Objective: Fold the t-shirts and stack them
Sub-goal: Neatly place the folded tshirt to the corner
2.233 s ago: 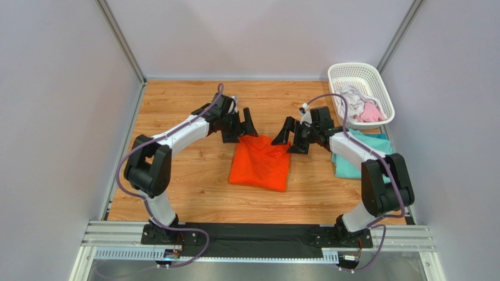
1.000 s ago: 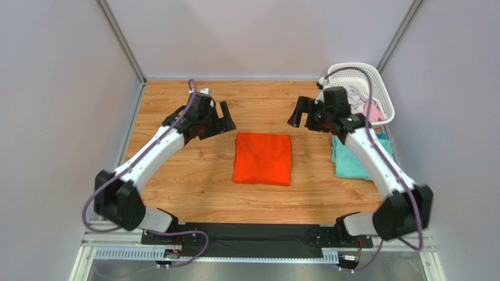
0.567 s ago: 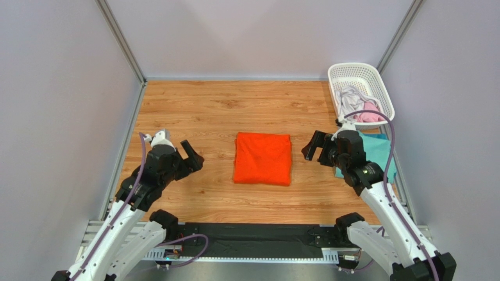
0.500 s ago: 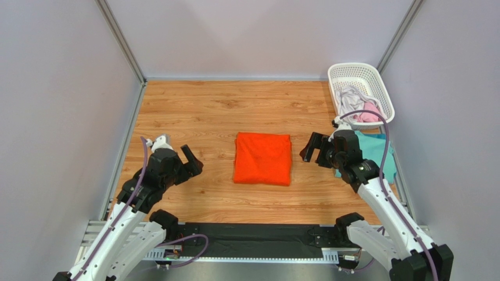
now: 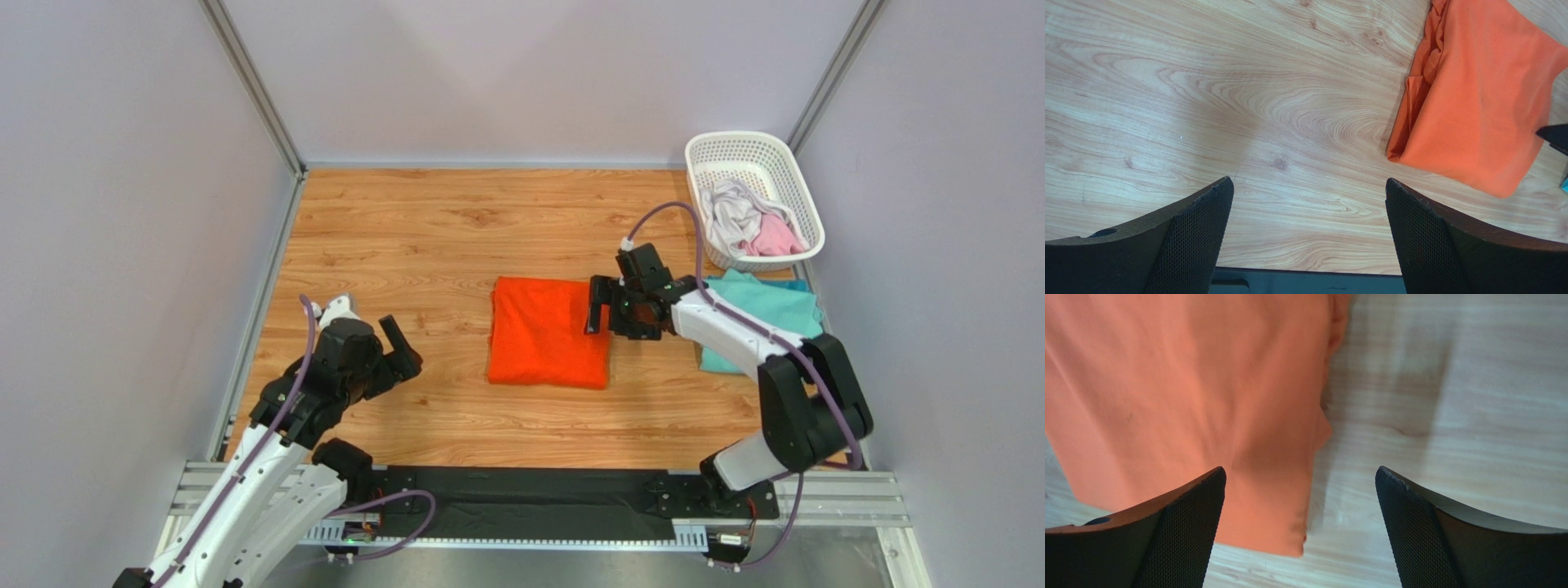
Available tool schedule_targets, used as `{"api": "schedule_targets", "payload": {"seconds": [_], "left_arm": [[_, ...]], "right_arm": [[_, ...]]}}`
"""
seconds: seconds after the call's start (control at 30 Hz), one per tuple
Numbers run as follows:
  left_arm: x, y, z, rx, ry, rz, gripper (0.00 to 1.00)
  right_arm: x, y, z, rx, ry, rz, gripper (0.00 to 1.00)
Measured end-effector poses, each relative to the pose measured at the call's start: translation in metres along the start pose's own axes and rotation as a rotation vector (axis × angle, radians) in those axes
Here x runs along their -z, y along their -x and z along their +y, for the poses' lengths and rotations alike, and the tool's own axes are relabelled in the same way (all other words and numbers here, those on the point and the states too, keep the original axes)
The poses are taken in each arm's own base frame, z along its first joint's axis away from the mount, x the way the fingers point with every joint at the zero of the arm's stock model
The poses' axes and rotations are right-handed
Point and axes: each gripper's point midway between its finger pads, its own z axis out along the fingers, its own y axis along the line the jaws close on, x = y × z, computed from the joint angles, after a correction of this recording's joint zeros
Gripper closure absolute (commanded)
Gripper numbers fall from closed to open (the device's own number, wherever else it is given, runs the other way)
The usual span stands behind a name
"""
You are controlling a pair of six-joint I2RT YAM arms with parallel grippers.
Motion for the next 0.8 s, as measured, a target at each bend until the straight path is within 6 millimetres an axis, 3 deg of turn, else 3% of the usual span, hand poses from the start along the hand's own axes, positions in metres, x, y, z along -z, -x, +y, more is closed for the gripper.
{"api": "schedule_targets", "payload": {"seconds": [0.17, 0.3, 0.67, 0.77, 0.8], "left_arm": [[0.0, 0.0, 0.0, -0.001, 0.0, 0.001, 0.0], [-0.001, -0.001, 0.0, -0.002, 0.003, 0.005, 0.0], [-0.006, -0.005, 0.003, -0.009, 0.026, 0.027, 0.0], [-0.006, -0.005, 0.003, -0.009, 0.026, 0.027, 0.0], [-0.006, -0.005, 0.003, -0.009, 0.026, 0.027, 0.0]], "right_arm": [[-0.027, 0.01, 0.006, 0.022, -0.045, 0.021, 0.16], [-0.045, 0.001, 0.009, 0.054, -0.079, 0.052, 0.22], [-0.06, -0.005, 0.035, 0.118, -0.096, 0.035, 0.64], [-0.06, -0.005, 0.041, 0.115, -0.09, 0.024, 0.79], [-0.06, -0.006, 0.041, 0.118, -0.092, 0.021, 0.88]]}}
